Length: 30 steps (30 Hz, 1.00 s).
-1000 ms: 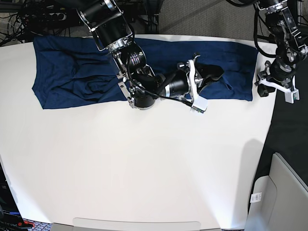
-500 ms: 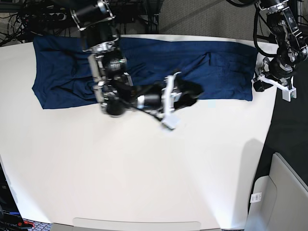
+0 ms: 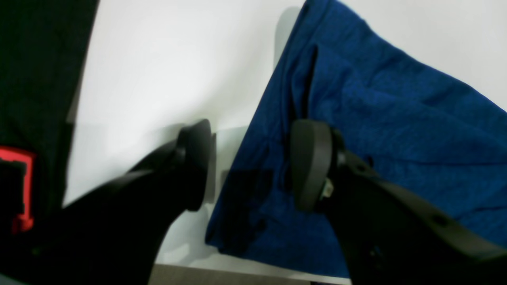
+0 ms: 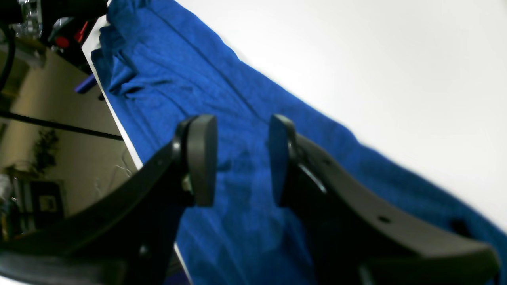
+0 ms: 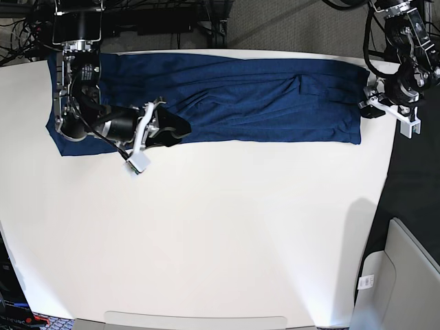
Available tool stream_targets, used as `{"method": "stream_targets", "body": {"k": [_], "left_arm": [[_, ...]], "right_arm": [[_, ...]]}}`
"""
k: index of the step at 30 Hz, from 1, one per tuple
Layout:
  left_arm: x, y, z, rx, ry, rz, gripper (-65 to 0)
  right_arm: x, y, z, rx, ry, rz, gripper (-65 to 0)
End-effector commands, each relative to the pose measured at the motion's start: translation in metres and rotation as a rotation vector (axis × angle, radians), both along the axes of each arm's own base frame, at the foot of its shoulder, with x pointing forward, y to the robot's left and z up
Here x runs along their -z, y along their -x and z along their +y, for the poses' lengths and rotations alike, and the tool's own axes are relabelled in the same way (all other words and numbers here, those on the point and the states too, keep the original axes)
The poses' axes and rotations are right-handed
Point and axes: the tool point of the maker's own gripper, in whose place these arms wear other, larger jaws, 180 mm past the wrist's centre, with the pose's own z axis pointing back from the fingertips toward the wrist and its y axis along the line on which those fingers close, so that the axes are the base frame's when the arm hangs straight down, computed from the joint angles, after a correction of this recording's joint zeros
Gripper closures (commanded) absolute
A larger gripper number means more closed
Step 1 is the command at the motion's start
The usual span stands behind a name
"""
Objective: Fold the T-shirt properly
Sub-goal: 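Grasp the shirt's hem end with both grippers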
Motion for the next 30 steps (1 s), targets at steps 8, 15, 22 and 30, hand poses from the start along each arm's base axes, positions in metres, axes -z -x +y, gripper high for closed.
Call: {"method": "stream_targets", "body": {"k": [8,15,22,30], "left_arm": [[0.006,0.006,-0.001,0.008,0.026,0.047,-32.1],[0.017,0.011,-0.019,0.099,0.103,0.034,-31.7],[0.026,0.013,-0.034,0.077,0.240,0.022,-31.7],[0.045,0.023,-0.045,0.007,0.412,0.044,-31.6]], "right_arm": [[-0.023,-0.006,-0.036,0.054,0.005,-0.070,-22.3],[-0.021,-0.003,-0.040,0.051,0.020,-0.067,-22.3],[-0.021,-0.003,-0.040,0.051,0.020,-0.067,-22.3],[-0.021,-0.003,-0.040,0.051,0.020,-0.067,-22.3]]}}
